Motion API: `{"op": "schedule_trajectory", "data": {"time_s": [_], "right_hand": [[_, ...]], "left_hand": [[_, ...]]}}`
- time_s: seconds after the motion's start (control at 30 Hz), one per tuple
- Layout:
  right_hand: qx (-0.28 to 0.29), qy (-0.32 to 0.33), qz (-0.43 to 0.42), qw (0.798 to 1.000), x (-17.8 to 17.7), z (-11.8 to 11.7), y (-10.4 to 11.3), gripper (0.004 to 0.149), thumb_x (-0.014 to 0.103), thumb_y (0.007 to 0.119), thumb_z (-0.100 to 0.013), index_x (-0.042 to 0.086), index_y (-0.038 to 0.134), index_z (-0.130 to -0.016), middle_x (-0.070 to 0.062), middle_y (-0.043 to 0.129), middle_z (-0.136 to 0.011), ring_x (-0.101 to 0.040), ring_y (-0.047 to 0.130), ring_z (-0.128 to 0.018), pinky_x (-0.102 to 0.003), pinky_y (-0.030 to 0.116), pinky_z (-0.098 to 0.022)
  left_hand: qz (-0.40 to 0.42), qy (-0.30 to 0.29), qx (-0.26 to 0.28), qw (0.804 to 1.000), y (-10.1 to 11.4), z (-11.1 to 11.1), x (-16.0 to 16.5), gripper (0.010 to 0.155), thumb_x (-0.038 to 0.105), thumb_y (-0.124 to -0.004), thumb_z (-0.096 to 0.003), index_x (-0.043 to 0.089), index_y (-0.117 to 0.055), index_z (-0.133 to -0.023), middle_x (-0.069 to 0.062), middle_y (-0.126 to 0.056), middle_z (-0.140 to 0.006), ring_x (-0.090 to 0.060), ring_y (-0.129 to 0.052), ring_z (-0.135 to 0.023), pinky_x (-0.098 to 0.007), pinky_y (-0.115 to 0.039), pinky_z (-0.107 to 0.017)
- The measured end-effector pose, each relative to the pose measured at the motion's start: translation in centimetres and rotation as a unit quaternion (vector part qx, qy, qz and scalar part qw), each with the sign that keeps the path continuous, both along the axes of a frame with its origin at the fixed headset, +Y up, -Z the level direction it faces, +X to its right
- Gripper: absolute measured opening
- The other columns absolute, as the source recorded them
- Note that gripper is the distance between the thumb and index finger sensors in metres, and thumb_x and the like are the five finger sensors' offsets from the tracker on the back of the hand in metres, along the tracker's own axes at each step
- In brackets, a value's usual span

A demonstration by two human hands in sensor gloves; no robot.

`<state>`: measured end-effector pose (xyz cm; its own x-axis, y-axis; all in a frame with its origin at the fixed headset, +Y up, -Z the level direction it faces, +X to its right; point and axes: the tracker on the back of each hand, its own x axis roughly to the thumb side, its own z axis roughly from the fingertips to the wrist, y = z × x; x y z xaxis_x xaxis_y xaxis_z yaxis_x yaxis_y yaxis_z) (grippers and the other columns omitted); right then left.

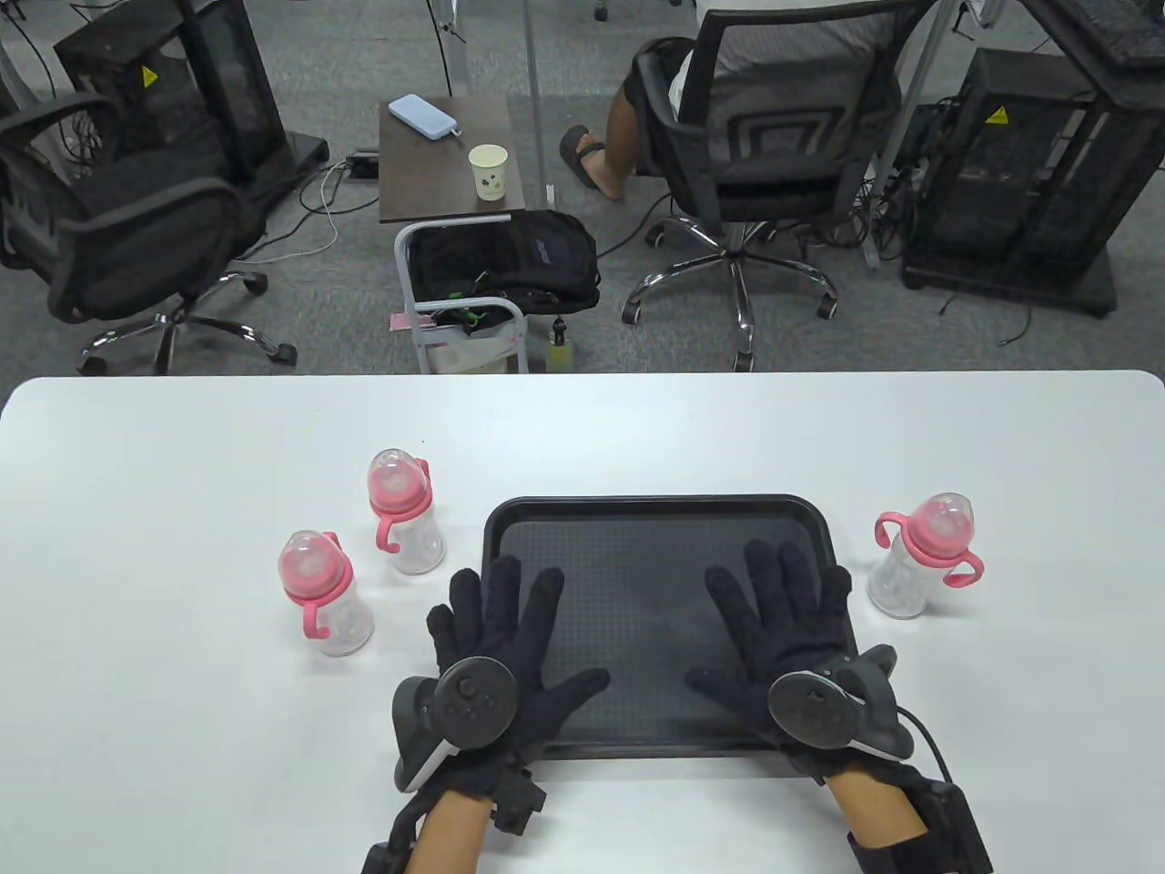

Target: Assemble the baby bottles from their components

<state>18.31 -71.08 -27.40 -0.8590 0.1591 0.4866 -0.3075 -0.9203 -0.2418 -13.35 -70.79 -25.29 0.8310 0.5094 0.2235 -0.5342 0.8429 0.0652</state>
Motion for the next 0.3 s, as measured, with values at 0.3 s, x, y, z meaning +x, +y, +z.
{"op": "schedule_trajectory", "data": {"time_s": [0.3], "right_hand": [[-0.032, -0.014, -0.017, 0.999, 1.16, -0.21, -0.45, 0.088, 0.071, 0.064, -0.051, 0.019, 0.039, -0.117, -0.03, 0.03, -0.12, -0.057, 0.026, -0.108, -0.081, 0.019, -0.065]], "left_hand": [[-0.002, -0.009, -0.034, 0.999, -0.89, -0.43, 0.16, 0.101, 0.088, -0.066, -0.0428, 0.043, -0.024, -0.123, -0.007, -0.016, -0.13, -0.043, -0.009, -0.115, -0.068, -0.015, -0.076]]}}
